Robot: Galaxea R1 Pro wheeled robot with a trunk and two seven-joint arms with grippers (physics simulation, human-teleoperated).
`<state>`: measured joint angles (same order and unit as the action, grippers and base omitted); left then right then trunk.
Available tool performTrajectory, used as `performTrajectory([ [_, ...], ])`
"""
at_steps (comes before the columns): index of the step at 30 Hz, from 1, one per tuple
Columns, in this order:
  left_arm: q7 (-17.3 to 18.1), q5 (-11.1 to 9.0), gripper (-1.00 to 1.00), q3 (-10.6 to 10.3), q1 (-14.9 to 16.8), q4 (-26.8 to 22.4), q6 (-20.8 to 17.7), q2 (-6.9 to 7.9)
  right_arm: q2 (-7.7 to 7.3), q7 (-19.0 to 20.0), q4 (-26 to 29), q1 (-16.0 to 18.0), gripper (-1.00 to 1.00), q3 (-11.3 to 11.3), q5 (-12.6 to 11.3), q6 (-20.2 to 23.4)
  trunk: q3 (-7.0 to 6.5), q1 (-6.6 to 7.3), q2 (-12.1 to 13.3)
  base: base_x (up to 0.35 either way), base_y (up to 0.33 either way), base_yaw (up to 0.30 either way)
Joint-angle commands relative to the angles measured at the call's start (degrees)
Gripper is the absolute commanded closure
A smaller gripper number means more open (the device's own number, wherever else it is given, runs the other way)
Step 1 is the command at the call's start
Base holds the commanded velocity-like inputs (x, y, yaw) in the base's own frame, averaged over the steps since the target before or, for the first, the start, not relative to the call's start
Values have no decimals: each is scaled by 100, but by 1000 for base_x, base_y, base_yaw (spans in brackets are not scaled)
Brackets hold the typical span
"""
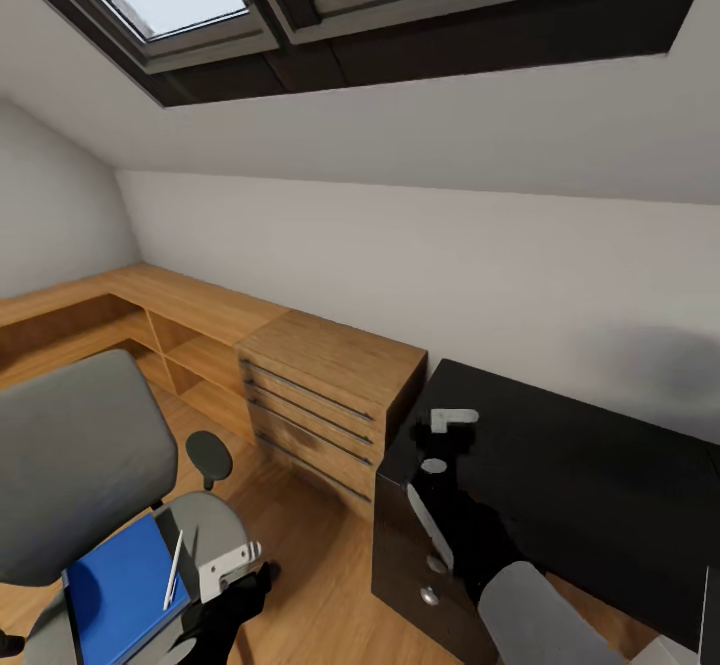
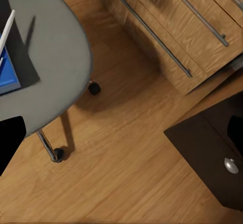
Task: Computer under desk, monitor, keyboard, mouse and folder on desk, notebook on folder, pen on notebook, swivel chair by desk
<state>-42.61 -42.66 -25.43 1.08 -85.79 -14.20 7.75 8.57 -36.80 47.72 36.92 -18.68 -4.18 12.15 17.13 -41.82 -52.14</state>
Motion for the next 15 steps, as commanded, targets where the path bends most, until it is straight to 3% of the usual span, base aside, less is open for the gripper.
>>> performTrajectory([
  [1, -39, -17, -100, -14, 7, 39, -19, 0, 14, 132, -1159, 739, -100, 374, -500, 22, 9, -1, -7, 0, 0, 0],
  [6, -37, -10, -100, -15, 7, 60, -15, -2, 21, 676, -2140, 1124, -100, 545, -810, -316, 9, -1, -7, 0, 0, 0],
  [11, -31, 7, -100, -28, 7, 62, -13, -7, 13, 833, -2563, 1152, -100, 562, -838, -382, 9, -1, -7, 0, 0, 0],
  [15, -26, 12, -100, -81, 7, 34, -5, -3, 3, 1344, -3001, 1159, -100, 554, -794, -427, 9, -1, -7, 0, 0, 0],
])
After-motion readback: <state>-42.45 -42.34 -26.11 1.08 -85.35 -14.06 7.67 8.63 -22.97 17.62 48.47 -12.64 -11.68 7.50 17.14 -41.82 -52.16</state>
